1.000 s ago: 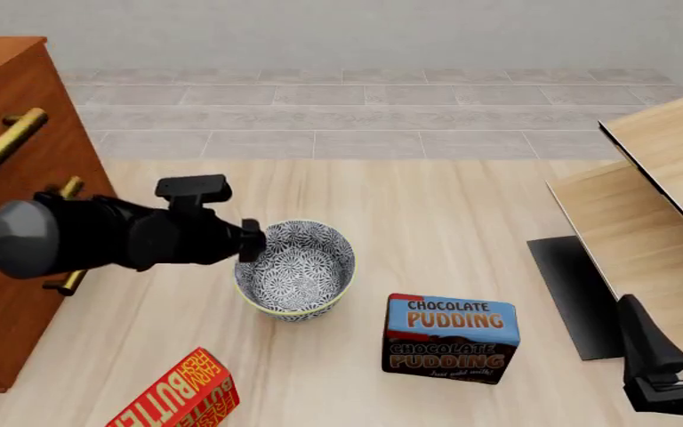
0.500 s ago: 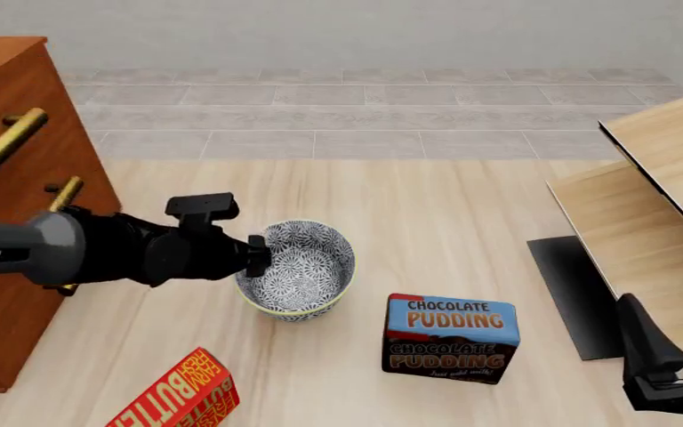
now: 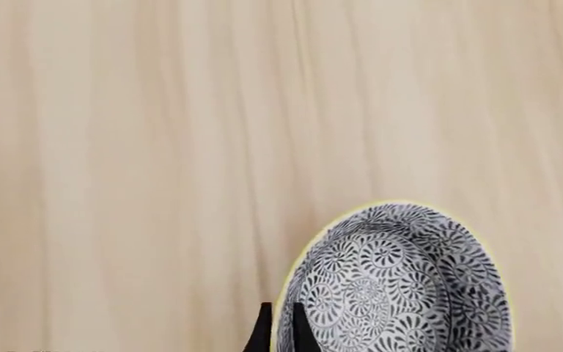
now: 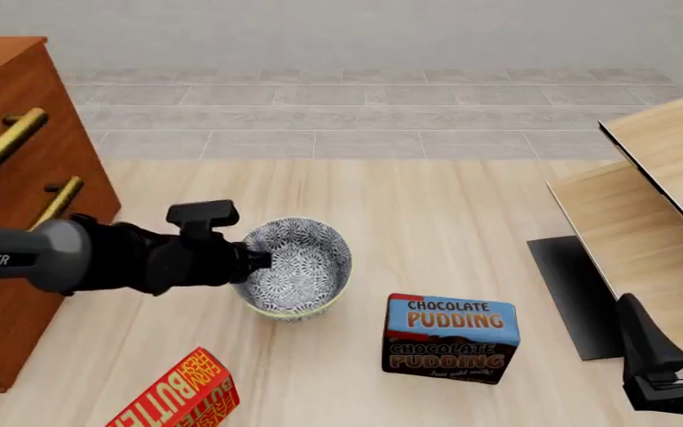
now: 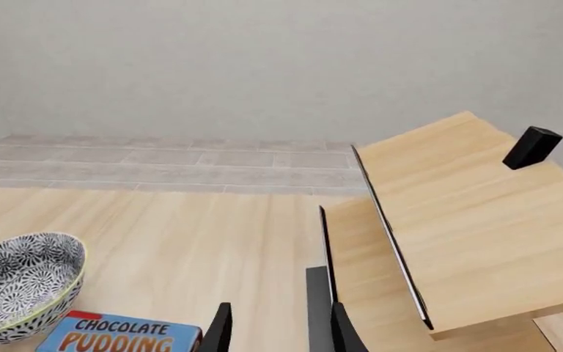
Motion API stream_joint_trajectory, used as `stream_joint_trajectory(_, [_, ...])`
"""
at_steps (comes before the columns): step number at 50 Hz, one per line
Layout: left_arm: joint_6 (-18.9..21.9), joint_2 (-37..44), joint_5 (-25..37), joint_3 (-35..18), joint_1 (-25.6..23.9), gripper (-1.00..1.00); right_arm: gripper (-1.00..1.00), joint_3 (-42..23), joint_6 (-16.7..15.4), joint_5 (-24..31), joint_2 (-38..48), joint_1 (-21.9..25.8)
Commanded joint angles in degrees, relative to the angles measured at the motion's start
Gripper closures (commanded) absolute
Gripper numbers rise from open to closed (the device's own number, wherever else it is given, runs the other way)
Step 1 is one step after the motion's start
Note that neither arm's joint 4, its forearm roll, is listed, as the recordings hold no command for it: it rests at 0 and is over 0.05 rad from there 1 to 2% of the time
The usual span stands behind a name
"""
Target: Close the top drawer of the cabinet and put the bowl on top of it.
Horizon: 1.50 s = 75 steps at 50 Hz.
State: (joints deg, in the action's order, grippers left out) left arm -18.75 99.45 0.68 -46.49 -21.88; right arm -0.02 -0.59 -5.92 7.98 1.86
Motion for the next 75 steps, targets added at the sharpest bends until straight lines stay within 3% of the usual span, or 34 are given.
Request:
stream_joint_trajectory(1, [0.4,-1.8,-0.2,0.0,0.9,1.00,-1.00,0.0,0.1,0.0,0.0,0.0])
stream_joint_trajectory(19, [-3.8,-7.0,0.3,0.4,-3.1,1.00,-1.00,0.0,0.1,-0.1,0.1,-0.1])
stream_joint_trajectory(22, [-6.0,-7.2,0.9,0.4,-2.7,1.00,-1.00,0.0,0.1,-0.2,0.2,-0.1])
stream_joint_trajectory(37, [-8.0,-14.6,3.7,-0.3,-2.8,1.00,-1.00,0.0,0.2,-0.6,0.5,-0.1])
stream_joint_trajectory(39, [-8.7,-15.3,4.7,-0.5,-3.0,1.00,-1.00,0.0,0.2,-0.5,0.5,-0.2])
stream_joint_trajectory(40, [-7.1,-17.0,5.3,-0.9,-1.4,1.00,-1.00,0.0,0.2,-0.4,0.3,-0.2])
stream_joint_trajectory(49, [-10.0,-23.9,13.6,-3.6,-3.9,1.00,-1.00,0.0,0.1,0.2,-0.4,-0.2])
stream_joint_trajectory(52, [-7.6,-26.0,17.6,-6.0,-0.7,1.00,-1.00,0.0,0.1,0.3,-0.5,-0.2])
stream_joint_trajectory(58, [-8.9,-29.3,21.5,-7.9,-2.8,1.00,-1.00,0.0,0.0,0.4,-0.7,-0.2])
stream_joint_trajectory(68, [-8.9,-32.7,29.1,-11.2,1.2,1.00,-1.00,0.0,-0.1,0.5,-0.8,-0.2])
stream_joint_trajectory(70, [-8.6,-33.5,32.0,-12.7,4.0,1.00,-1.00,0.0,-0.1,0.6,-1.0,-0.2])
stream_joint_trajectory(75, [-9.7,-33.1,34.8,-14.6,4.3,1.00,-1.00,0.0,-0.1,0.2,-0.6,-0.2])
